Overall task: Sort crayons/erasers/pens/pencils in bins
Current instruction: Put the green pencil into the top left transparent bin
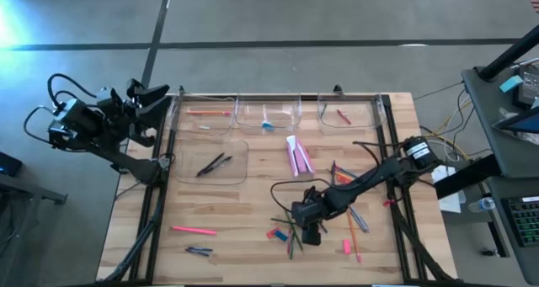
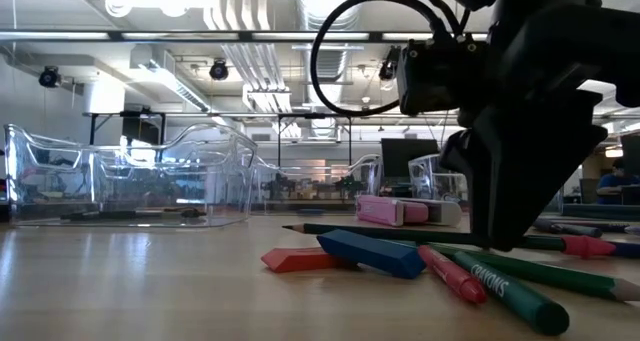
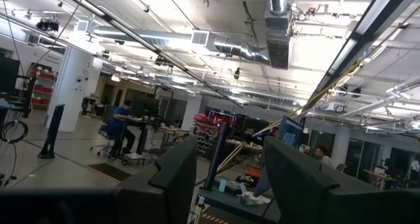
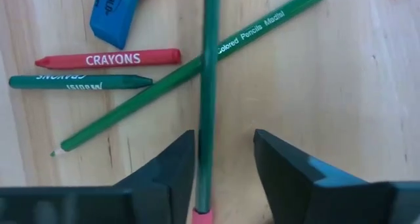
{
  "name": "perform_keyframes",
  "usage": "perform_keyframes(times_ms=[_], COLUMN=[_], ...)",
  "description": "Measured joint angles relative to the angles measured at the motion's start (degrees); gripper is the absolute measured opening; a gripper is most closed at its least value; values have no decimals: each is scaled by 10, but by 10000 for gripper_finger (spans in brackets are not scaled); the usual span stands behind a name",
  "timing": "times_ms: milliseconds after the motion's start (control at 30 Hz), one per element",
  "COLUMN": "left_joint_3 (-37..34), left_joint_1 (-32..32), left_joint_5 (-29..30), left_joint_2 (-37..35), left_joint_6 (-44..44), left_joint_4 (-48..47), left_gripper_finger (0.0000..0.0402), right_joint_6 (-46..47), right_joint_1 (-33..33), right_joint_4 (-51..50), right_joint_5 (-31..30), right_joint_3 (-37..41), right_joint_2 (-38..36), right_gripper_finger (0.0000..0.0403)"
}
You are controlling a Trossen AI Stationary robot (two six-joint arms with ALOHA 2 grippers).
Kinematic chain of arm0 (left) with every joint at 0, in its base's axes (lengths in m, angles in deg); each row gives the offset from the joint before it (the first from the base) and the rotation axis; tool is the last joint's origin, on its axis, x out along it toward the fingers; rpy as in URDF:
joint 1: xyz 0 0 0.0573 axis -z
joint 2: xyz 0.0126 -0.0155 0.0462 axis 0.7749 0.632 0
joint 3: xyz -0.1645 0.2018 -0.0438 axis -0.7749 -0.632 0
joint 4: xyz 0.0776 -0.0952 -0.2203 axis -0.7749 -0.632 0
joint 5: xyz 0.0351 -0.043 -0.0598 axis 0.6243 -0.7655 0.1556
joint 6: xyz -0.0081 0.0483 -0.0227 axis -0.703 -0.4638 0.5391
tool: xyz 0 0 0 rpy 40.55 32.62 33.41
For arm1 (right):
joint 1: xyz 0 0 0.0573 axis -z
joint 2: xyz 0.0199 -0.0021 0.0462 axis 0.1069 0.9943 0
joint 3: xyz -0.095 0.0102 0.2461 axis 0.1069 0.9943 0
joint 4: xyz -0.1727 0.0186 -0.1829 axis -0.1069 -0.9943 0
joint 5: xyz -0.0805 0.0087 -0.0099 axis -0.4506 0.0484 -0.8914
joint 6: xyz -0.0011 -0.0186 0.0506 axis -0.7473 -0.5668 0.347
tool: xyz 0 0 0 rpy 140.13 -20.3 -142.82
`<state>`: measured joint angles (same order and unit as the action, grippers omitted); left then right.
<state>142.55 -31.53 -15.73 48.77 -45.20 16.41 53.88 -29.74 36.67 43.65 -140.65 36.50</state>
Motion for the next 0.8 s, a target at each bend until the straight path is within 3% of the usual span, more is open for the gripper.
perform_keyframes(times_ms=[533,800], left_joint_3=[0,1], left_joint_1=[0,0], left_joint_5=[0,0], left_joint_2=[-31,-86], left_joint_6=[-19,-45], left_joint_4=[0,-4], left_gripper_finger=[162,162], right_joint_6=[75,153], right_joint_1=[0,3], right_joint_4=[-7,-7], right_joint_5=[4,0], right_joint_3=[-1,0], right_joint_2=[-40,-92], right_gripper_finger=[31,18])
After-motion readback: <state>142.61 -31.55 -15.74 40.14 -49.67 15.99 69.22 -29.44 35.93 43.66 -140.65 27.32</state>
